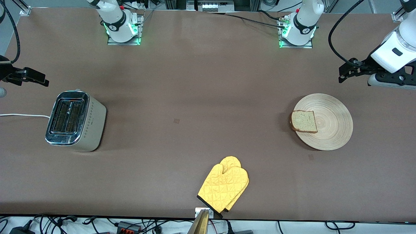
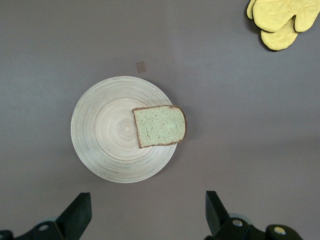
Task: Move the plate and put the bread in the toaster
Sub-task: 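Lower the left gripper beside the wooden plate rim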
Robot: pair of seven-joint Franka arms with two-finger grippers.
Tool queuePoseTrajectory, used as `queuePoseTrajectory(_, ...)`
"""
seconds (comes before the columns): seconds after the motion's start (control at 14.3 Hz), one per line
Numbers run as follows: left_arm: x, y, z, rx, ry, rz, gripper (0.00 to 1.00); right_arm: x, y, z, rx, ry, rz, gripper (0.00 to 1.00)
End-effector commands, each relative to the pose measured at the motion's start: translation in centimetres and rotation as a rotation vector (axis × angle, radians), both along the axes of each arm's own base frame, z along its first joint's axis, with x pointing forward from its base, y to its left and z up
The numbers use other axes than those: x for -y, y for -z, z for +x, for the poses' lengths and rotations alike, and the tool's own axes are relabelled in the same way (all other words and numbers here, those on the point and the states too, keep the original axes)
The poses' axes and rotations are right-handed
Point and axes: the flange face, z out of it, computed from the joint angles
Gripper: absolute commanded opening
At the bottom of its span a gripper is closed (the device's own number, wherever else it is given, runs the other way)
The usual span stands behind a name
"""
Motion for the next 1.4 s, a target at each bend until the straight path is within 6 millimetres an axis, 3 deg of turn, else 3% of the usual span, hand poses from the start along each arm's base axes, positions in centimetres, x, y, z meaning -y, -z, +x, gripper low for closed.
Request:
queuePoseTrajectory(0.0,0.1,-0.6,0.2,-0.003,0.026,0.021,1.00,0.1,-0.4,0.0,-0.002,0.006,-0.002,1.00)
queuePoseTrajectory(0.63,0.1,0.4,-0.1,-0.083,0.015,0.015,1.00,0.2,-0.4,0.1,0.004,0.002,-0.008,1.00)
queuePoseTrajectory(0.77,-1.0,0.6,0.1,-0.090,0.005,0.017,1.00,0.2,-0.4,0.1,0.002,0.003,-0.007,1.00)
queuePoseTrajectory(0.91,-2.0,2.4,1.0,-0.124,-0.014,0.009,1.00,0.2,-0.5,0.1,0.004,0.003,-0.007,1.00)
queuePoseTrajectory(1.12,-4.8,5.2,2.3,-0.173,-0.056,0.004,1.00,0.3,-0.4,0.1,0.004,0.004,-0.005,1.00)
queuePoseTrajectory(1.19,-7.6,5.4,3.0,-0.169,-0.073,-0.008,1.00,0.2,-0.5,0.1,0.006,0.003,-0.006,1.00)
queuePoseTrajectory(1.33,-11.8,7.7,5.3,-0.181,-0.023,-0.046,1.00,0.3,-0.4,0.1,0.006,0.004,-0.004,1.00)
